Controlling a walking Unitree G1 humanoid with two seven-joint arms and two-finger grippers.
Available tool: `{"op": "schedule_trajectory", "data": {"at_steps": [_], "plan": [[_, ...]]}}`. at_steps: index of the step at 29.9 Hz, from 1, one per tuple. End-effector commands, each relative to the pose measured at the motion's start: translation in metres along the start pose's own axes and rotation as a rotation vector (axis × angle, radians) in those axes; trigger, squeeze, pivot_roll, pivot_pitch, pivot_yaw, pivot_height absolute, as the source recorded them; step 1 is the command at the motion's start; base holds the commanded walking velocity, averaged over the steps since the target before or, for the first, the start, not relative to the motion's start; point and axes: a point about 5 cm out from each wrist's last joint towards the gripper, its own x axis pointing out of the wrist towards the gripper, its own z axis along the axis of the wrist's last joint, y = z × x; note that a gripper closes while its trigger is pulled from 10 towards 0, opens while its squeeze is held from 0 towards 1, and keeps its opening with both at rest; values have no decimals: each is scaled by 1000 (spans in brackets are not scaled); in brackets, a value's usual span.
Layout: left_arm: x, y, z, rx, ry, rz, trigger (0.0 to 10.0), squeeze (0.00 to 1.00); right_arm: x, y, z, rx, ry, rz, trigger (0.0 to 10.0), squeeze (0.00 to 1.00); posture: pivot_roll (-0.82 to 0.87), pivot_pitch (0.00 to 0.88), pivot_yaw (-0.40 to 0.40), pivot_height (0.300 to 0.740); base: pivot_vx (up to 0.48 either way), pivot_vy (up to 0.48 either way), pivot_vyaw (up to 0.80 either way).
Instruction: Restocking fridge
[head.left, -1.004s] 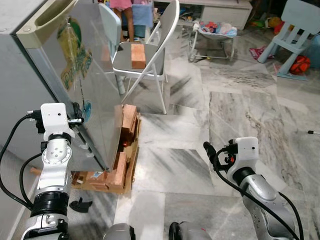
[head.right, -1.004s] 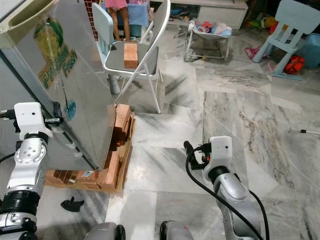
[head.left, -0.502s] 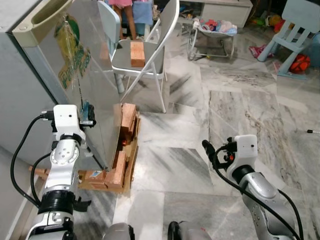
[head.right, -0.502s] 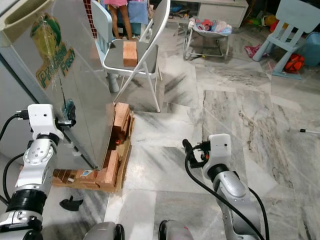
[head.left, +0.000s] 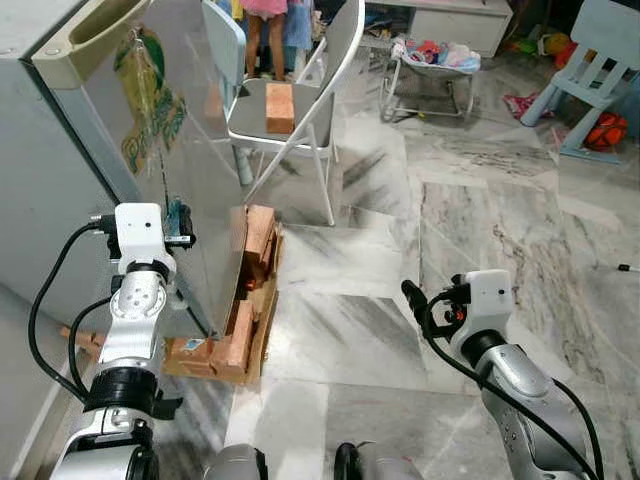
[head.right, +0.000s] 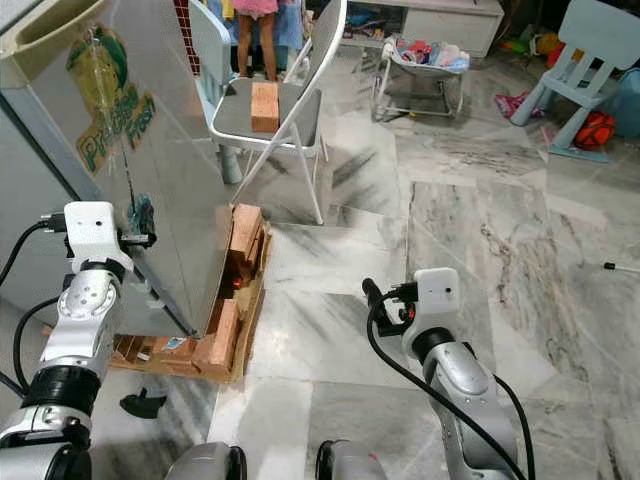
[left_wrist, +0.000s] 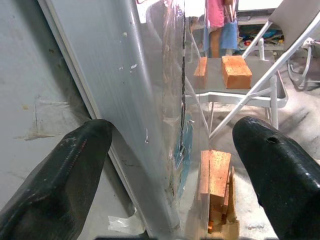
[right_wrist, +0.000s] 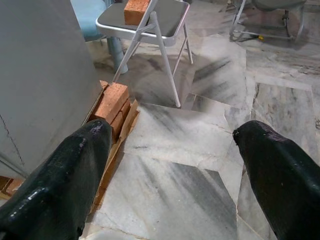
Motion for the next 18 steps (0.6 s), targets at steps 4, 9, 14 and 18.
{"op": "schedule_trajectory", "data": {"at_steps": [4,9,14,18], "plan": [[8,8,9,-9,-20,49,10000,0,1,1,3,-7,-11,-6,10000,0,10,89,-37,740,0,0,0],[9,10,9,-5,-18,54,10000,0,2,0,5,-10,-17,-9,10000,0,6,90,-37,740,0,0,0],[10,11,8,-19,-13,69,10000,0,3,1,6,-11,-21,-10,10000,0,5,89,-38,740,0,0,0],[11,7,9,-36,-13,24,10000,0,3,2,6,-12,-23,-7,10000,0,3,89,-38,740,0,0,0]]}}
